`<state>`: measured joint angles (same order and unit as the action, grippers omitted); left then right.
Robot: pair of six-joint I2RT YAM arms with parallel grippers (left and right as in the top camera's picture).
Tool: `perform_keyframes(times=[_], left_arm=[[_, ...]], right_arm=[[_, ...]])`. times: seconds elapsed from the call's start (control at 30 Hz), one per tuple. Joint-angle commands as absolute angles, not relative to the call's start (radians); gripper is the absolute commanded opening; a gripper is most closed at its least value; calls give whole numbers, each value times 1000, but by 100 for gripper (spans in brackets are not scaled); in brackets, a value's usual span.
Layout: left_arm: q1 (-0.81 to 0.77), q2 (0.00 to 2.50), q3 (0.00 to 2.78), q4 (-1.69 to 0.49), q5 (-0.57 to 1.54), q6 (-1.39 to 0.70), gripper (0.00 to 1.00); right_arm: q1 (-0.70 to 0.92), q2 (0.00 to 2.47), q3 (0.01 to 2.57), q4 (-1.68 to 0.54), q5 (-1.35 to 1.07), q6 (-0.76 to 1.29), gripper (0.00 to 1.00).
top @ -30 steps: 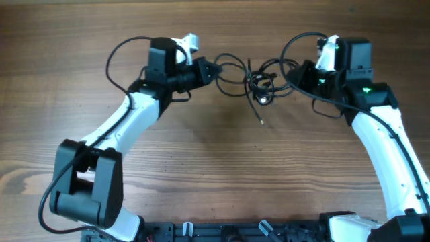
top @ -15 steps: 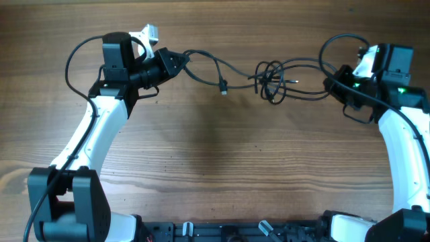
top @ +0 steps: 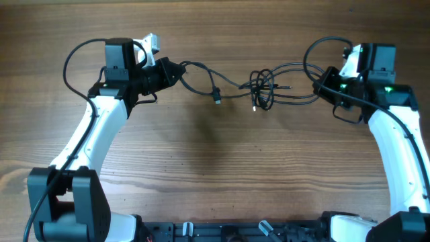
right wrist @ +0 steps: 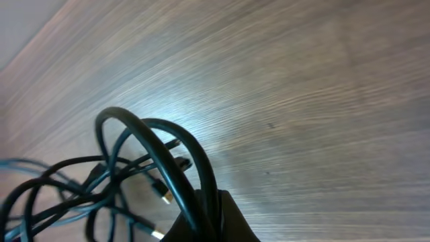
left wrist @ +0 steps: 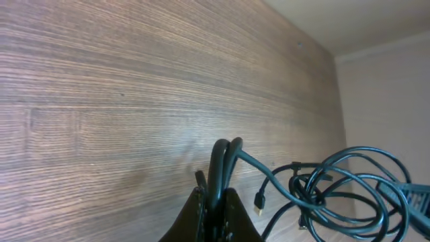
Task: Untangle cables
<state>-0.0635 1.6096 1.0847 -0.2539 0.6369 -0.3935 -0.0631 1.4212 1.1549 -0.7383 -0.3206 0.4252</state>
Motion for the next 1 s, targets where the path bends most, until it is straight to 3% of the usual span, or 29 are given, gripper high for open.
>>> perform_keyframes(times=[0.0,0.23,0.3,0.4,0.53,0.8,0.93,0.97], left_arm=[[-54,1568,1094,-252,612,-344,4],[-106,1560,1094,-373,635,-343,8],[-118,1560,1094,-397,630,-343,17],[-138,1560,1094,-414,623,-343,44],[-160,1560,1093,-419,609,-343,66],[-206,1560,1093,-406,574,-344,71],[-244,1560,1093,-372,574,-344,70],[-265,1560,1093,-367,565,-344,68]], right_arm=[[4,1419,1171,-724,-338,422,4],[190,1499,1171,-676,-337,488,4],[229,1535,1171,-650,-338,506,4],[257,1576,1171,-625,-339,524,4],[261,1596,1171,-622,-338,523,6],[261,1596,1171,-621,-337,523,34],[261,1596,1171,-622,-330,518,53],[260,1596,1171,-623,-330,510,61]])
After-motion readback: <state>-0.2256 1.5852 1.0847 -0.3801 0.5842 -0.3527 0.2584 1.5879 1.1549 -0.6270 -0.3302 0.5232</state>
